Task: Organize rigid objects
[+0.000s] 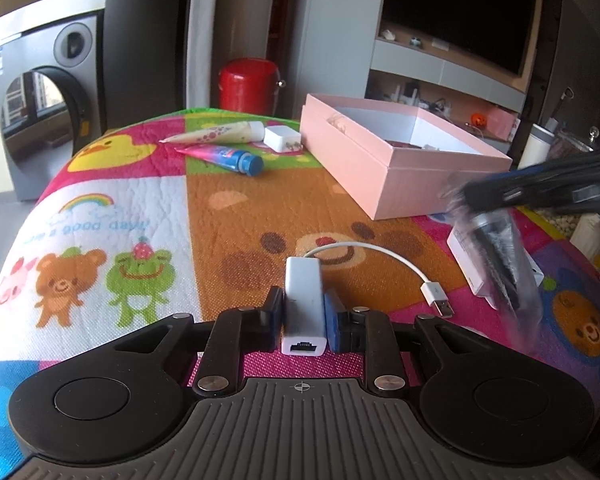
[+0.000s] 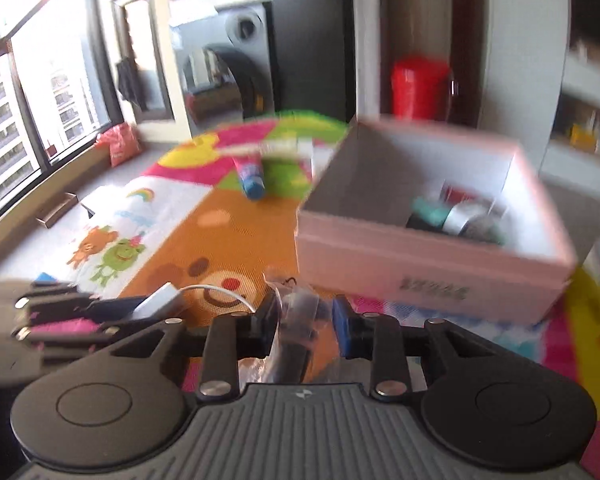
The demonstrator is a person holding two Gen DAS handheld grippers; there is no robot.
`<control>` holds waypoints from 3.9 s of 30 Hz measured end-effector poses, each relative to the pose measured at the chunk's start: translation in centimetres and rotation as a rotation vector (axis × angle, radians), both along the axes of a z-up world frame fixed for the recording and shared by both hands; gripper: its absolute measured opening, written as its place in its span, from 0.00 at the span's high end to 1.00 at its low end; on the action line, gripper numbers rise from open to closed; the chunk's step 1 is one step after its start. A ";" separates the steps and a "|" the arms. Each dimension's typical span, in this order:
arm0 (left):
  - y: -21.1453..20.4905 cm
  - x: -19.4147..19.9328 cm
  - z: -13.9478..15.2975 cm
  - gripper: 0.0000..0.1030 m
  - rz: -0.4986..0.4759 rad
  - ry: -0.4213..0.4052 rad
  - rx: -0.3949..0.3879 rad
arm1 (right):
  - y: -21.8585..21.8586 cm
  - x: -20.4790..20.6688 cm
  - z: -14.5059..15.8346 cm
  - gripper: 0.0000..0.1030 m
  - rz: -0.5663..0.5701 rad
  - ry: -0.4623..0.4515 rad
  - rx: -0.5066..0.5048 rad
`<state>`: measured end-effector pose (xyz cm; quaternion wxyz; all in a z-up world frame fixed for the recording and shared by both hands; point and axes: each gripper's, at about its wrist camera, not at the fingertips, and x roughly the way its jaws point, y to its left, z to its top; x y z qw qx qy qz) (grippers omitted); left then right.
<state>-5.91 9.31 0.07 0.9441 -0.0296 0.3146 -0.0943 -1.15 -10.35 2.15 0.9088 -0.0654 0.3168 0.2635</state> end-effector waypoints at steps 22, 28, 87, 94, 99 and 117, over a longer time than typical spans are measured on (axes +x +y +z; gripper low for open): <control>-5.6 1.5 15.4 0.76 -0.185 -0.414 -0.025 | -12.6 -4.8 5.9 0.72 -0.277 -0.247 0.183; -7.0 11.8 15.1 0.75 -0.073 -0.317 -0.239 | -12.7 -5.1 5.2 0.72 -0.288 -0.252 0.169; 11.5 6.7 0.5 0.75 0.287 -0.099 -0.499 | 17.9 22.5 0.9 0.73 0.144 0.427 -0.308; 11.6 6.8 0.3 0.75 0.303 -0.091 -0.490 | 19.1 26.9 1.0 0.54 -0.059 0.225 -0.472; 12.1 6.7 0.1 0.75 0.310 -0.093 -0.505 | 20.0 27.5 -1.5 0.62 -0.074 0.193 -0.590; 10.8 7.0 -0.1 0.75 0.231 -0.041 -0.486 | 14.3 9.2 -0.3 0.70 0.252 0.258 -0.360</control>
